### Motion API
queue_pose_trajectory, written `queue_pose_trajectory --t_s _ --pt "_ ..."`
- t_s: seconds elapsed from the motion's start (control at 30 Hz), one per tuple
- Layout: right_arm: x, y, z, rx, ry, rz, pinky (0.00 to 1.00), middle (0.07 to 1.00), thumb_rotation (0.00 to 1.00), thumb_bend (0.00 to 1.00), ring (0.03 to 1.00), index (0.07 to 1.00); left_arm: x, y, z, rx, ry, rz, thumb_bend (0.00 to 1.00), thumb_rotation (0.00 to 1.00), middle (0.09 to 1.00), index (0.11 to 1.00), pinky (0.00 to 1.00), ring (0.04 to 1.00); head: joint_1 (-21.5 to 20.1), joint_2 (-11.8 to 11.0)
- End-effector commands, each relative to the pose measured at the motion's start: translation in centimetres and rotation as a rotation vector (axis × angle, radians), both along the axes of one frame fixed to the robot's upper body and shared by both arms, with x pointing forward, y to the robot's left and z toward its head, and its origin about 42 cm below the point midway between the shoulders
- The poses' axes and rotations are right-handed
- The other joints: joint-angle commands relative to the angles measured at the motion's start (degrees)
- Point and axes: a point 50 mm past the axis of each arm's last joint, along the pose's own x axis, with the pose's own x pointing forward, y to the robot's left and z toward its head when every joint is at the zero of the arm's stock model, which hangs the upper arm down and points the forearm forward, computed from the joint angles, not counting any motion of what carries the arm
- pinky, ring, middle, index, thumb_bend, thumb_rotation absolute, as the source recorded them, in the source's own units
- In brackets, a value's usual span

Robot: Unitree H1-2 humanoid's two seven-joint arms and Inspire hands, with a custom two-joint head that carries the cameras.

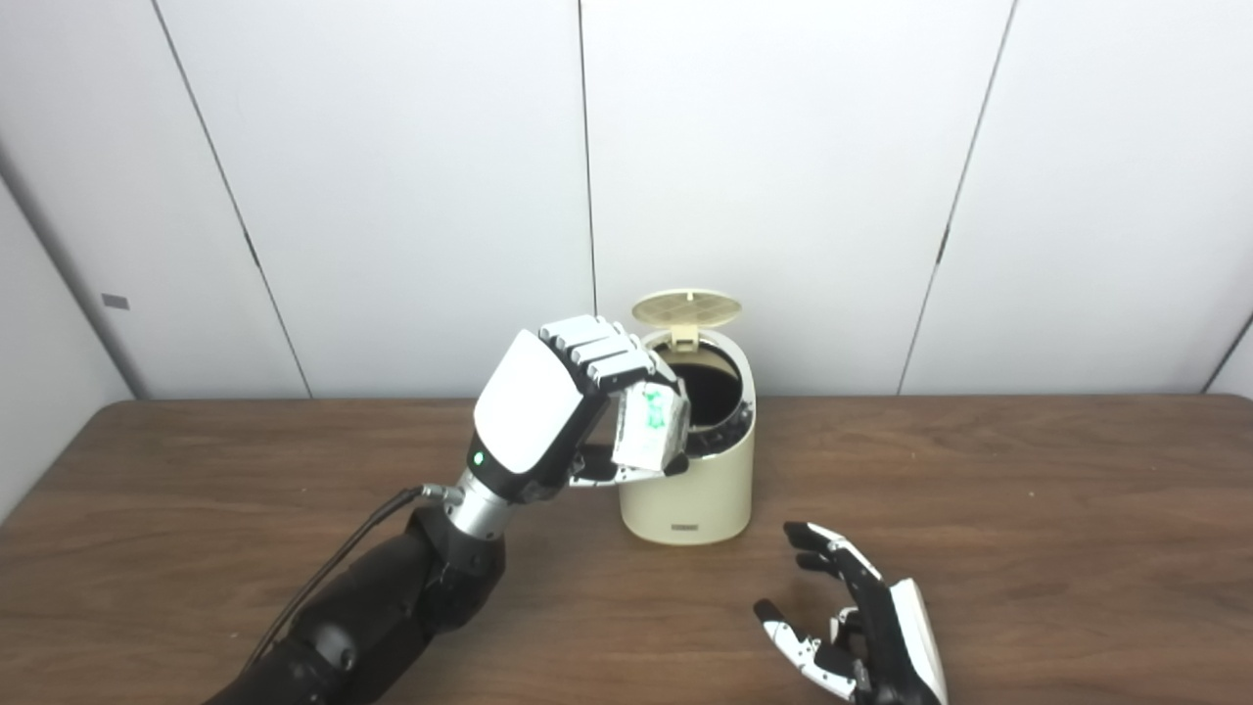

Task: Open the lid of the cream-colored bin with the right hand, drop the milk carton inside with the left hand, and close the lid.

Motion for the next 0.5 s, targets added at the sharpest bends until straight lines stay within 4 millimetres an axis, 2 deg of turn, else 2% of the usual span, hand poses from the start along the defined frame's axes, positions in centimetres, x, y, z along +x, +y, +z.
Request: queue_pose_trajectory --t_s 0.0,0.47 --pt "-0.4 1.1 -1.0 0.01 0.053 0.027 0.66 0.791 0.16 0.23 0.763 0.776 1.3 -0.5 2.9 -0.025 -0.084 -0.009 0.5 0.0 0.471 0.465 0.43 0.488 -0.1 0.1" --pt "-0.3 1.5 -1.1 0.02 0.053 0.031 0.66 0.79 0.16 0.25 0.755 0.772 3.0 -1.0 3.6 -0.024 -0.11 -0.002 0.5 0.0 0.473 0.454 0.41 0.491 -0.8 0.1"
